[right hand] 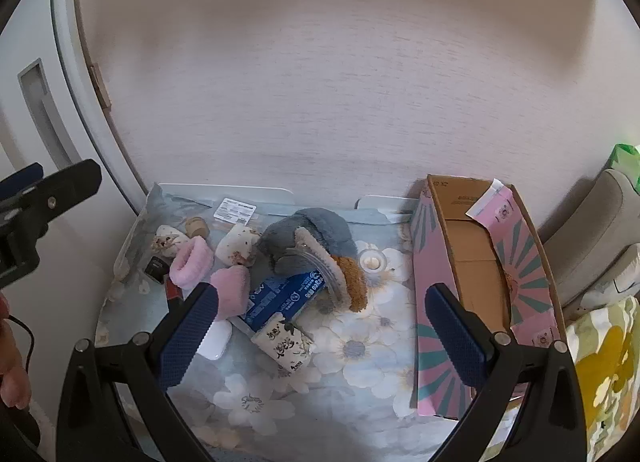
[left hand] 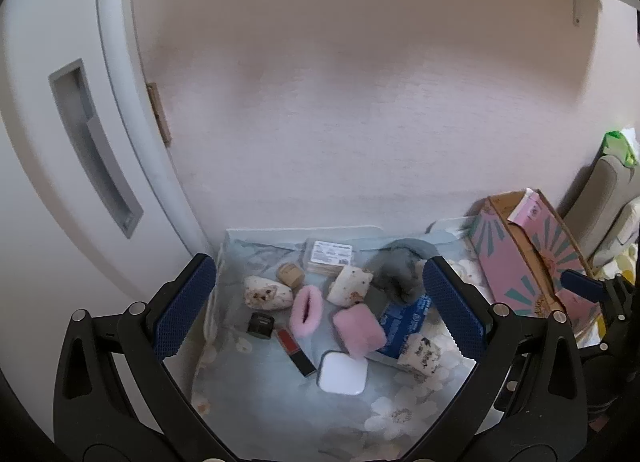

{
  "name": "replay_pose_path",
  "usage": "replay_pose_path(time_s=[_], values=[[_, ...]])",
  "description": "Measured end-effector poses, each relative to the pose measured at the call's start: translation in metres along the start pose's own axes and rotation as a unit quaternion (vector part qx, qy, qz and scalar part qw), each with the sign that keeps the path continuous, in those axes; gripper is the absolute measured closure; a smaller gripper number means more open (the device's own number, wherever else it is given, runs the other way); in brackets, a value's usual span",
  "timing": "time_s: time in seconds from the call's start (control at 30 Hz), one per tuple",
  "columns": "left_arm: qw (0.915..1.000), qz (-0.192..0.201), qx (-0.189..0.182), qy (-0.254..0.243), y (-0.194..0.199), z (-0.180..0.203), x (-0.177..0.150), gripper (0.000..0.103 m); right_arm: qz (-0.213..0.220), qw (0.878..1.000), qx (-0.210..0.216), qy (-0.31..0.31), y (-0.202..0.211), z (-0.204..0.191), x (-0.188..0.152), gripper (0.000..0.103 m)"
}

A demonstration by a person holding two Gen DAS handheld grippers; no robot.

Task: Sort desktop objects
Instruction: 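Move both tools toward the tray of objects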

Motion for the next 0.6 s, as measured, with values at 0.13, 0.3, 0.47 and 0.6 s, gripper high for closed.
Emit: replay_pose_path(time_s=[0.13,0.3,0.47,0.6], values=[[1.0,0.0,0.002,0.004,-0.0011,0.001,-0.0017,0.0,0.001,1.0,0.002,0.0,-0.0004,-0.0002,0.0001,0.0],[1.0,0.002,0.008,0.006,-0.0008,-0.0017,-0.0031,0.0,0.001,1.0,0.007,0.0,-0.0014,-0.0005,0.0008,0.0],[0.9998,0.004,0.019,0.005,0.0001,-0.005,-0.0052,0.0,0.004,1.0,0.012,0.001,-0.0008,-0.0031,0.0007,0.0],[0.9998,0.004,0.016,0.008,0.0008,-0.0078,-0.0056,0.0,0.008,1.0,0.013,0.002,0.0002,-0.0036,0.0001,0.0]])
Point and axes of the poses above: each gripper's, at about its wrist camera, not at the fingertips, and y roughly against the way its jaws point, z to its right, x to its top, the point moved 2 cm from there along -y, roughly the way its jaws point, and after that the axes turned 9 degrees about -x, right-handed, at the moved point
